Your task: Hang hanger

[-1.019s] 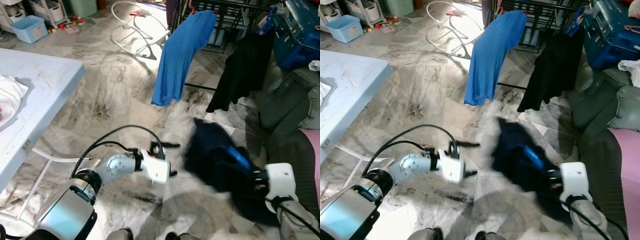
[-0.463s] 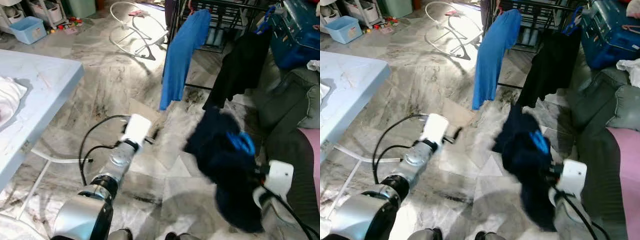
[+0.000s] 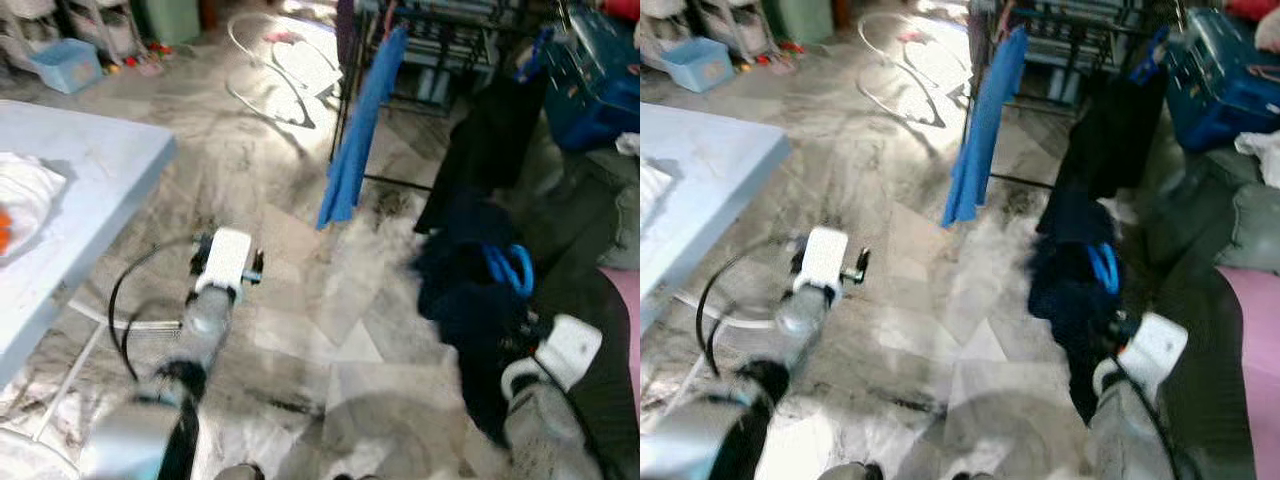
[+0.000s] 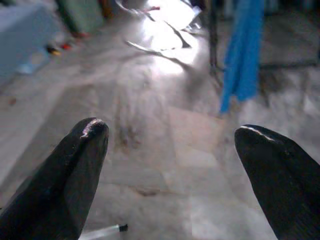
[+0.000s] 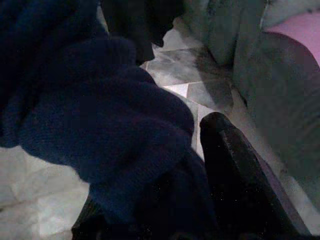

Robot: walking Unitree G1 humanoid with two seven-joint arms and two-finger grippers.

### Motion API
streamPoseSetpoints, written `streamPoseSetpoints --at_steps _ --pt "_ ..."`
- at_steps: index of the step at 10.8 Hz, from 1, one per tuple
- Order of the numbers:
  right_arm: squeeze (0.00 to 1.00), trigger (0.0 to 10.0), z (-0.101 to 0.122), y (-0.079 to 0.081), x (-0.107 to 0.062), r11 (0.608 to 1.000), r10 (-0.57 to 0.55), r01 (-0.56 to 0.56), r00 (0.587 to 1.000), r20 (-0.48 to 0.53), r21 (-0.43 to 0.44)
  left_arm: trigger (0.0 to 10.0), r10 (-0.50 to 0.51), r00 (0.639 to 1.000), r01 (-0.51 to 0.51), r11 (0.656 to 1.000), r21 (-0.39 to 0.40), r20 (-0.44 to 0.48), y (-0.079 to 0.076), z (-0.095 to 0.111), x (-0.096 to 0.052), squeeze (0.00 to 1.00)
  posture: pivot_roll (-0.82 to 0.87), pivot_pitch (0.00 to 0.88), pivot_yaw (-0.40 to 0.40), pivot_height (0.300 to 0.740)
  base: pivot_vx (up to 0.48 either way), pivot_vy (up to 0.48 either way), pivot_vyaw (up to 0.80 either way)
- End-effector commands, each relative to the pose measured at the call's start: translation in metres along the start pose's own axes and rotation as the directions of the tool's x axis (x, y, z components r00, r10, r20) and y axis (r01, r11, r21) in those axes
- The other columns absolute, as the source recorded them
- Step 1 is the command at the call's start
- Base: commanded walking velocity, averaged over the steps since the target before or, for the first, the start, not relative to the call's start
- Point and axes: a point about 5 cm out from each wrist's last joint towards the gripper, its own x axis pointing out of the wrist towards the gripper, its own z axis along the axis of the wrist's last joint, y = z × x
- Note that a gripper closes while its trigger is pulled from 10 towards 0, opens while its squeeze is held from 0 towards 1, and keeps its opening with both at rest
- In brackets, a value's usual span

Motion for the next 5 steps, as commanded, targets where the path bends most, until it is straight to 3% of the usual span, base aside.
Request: streamPoseSetpoints --at_steps 1,2,3,4,5 --pt "0.00 0.0 0.005 -0.006 -0.001 1.000 -0.025 0.024 0.999 0.038 0.008 10.0 0.049 0.998 -0.048 0.998 -0.029 0.042 0.000 0.004 -0.001 1.00 0.07 0.007 -0.093 0.740 0.000 0.000 0.00" --pt "0.00 0.0 0.002 -0.004 -0.004 0.999 -0.031 0.030 0.999 0.038 0.017 10.0 0.116 0.993 -0.119 0.988 -0.094 -0.033 0.002 -0.009 -0.006 0.95 0.08 0.007 -0.099 0.740 0.000 0.000 0.00" --pt "0.00 0.0 0.000 -0.003 -0.004 0.999 -0.023 0.022 0.999 0.033 0.037 10.0 0.102 0.994 -0.103 0.992 -0.069 -0.028 -0.001 -0.012 -0.009 0.72 0.08 0.005 -0.095 0.740 0.000 0.000 0.00" --pt "0.00 0.0 -0.004 0.001 -0.004 0.997 -0.004 0.002 1.000 0.030 0.082 10.0 0.067 0.997 -0.068 0.997 -0.032 -0.030 -0.010 -0.017 -0.013 0.63 0.08 0.005 -0.091 0.740 0.000 0.000 0.00" --pt "0.00 0.0 -0.002 0.011 -0.006 0.991 0.027 -0.034 0.998 0.050 0.128 10.0 0.041 0.999 -0.041 0.999 -0.009 -0.018 -0.015 -0.014 -0.012 0.61 0.08 0.008 -0.092 0.740 0.000 0.000 0.00"
